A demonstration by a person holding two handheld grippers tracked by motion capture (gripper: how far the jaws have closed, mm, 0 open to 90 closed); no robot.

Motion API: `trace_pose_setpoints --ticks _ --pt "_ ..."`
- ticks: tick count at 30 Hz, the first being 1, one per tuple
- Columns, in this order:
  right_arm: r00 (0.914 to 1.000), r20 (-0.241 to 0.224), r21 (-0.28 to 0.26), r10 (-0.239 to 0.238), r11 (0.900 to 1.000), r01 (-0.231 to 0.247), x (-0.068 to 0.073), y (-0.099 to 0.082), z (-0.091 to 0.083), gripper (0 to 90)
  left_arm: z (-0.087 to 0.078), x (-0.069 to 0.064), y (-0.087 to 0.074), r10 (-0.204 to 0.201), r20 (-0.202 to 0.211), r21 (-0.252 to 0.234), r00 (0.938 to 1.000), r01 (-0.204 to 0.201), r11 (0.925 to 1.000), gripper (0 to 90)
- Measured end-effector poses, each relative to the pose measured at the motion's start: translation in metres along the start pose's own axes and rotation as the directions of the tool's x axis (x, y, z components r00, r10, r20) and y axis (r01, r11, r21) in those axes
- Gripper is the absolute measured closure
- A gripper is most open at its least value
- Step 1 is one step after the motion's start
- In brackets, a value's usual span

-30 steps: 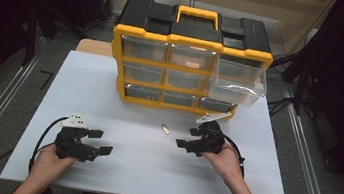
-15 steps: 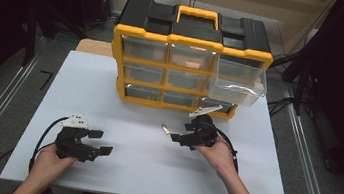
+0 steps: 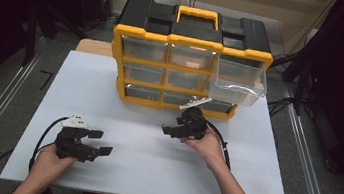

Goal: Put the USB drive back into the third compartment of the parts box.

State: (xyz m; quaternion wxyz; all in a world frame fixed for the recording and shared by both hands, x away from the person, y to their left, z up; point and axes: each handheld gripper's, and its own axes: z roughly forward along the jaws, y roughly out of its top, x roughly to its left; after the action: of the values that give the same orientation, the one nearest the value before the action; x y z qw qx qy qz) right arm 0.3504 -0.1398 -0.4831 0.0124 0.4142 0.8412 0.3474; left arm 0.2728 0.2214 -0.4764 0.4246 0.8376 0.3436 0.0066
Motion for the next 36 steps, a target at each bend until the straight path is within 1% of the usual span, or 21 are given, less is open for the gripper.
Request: trace_pose_setpoints --ticks 4,11,14,16,17,18,19,21,23,25,26,28,29,31,32,33,35,36 --pt "1.0000 0.006 0.007 0.002 1.0000 -0.002 0.001 0.004 0.006 22.8 0.000 0.000 0.000 0.000 0.000 0.000 1.0000 0.000 1.0000 24.3" --pt "0.9999 0.010 0.005 0.002 1.0000 -0.002 0.002 0.007 0.009 23.1 0.000 0.000 0.000 0.002 0.000 0.004 1.0000 -0.002 1.0000 24.3" --pt "0.9999 0.011 0.014 -0.001 0.9999 0.001 0.001 0.006 0.013 24.3 0.000 0.000 0.000 0.001 0.000 0.004 1.0000 -0.001 1.0000 24.3" --pt "0.9998 0.017 0.025 0.006 0.9997 -0.006 0.002 0.005 0.016 25.7 0.000 0.000 0.000 0.000 0.000 0.002 1.0000 0.000 1.0000 24.3" --pt "0.9997 0.023 0.032 -0.002 0.9995 0.002 0.001 0.004 0.018 26.4 0.000 0.000 0.000 0.000 -0.001 0.002 1.0000 0.000 1.0000 24.3" --pt "0.9997 0.022 0.033 0.004 0.9994 -0.005 0.002 0.003 0.020 27.7 0.000 0.000 0.000 0.000 -0.001 0.003 1.0000 0.000 1.0000 24.3" --pt "0.9997 0.025 0.041 0.003 0.9991 -0.004 0.003 0.003 0.022 29.3 0.000 0.000 0.000 0.000 -0.001 0.001 1.0000 0.000 1.0000 24.3" --pt "0.9998 0.021 0.039 -0.002 0.9992 0.001 0.004 0.002 0.025 31.6 0.000 0.000 0.000 0.001 -0.002 0.004 1.0000 -0.001 1.0000 24.3" --pt "0.9991 0.041 0.036 -0.015 0.9993 0.013 0.006 0.001 0.025 35.6 0.000 0.000 0.000 0.000 -0.001 0.003 1.0000 0.000 1.0000 24.3" --pt "0.9986 0.050 0.026 -0.018 0.9995 0.017 0.006 0.001 0.026 39.7 0.000 0.000 0.000 0.000 0.000 0.003 1.0000 0.000 1.0000 24.3" --pt "0.9982 0.058 0.018 -0.012 0.9998 0.011 0.007 0.000 0.027 41.4 0.000 0.000 0.000 0.001 -0.001 0.003 1.0000 -0.001 1.0000 24.3" --pt "0.9963 0.079 0.006 -0.035 0.9994 0.034 0.009 -0.002 0.027 45.7 0.000 0.000 0.000 0.000 0.000 0.002 1.0000 0.000 1.0000 24.3" --pt "0.9953 0.089 0.005 -0.037 0.9993 0.037 0.011 -0.003 0.027 46.6 0.000 0.000 0.000 0.000 0.001 0.001 1.0000 0.000 1.0000 24.3" --pt "0.9942 0.098 0.009 -0.045 0.9990 0.044 0.014 -0.003 0.028 52.5 0.000 0.000 0.000 0.000 0.000 0.002 1.0000 0.000 1.0000 24.3" --pt "0.9945 0.092 0.010 -0.050 0.9987 0.049 0.014 -0.003 0.028 54.5 0.000 0.000 0.000 0.000 0.001 0.001 1.0000 0.000 1.0000 24.3" --pt "0.9953 0.087 0.010 -0.042 0.9991 0.041 0.016 -0.003 0.028 54.8 0.000 0.000 0.000 0.000 0.001 0.001 1.0000 0.000 1.0000 24.3" --pt "0.9922 0.112 0.016 -0.055 0.9984 0.054 0.019 -0.004 0.029 58.2 0.000 0.000 0.000 -0.001 0.001 0.002 1.0000 0.001 1.0000 24.3" --pt "0.9897 0.127 0.012 -0.066 0.9978 0.065 0.020 -0.005 0.029 61.8 0.000 0.000 0.000 0.000 0.001 0.002 1.0000 0.000 1.0000 24.3"
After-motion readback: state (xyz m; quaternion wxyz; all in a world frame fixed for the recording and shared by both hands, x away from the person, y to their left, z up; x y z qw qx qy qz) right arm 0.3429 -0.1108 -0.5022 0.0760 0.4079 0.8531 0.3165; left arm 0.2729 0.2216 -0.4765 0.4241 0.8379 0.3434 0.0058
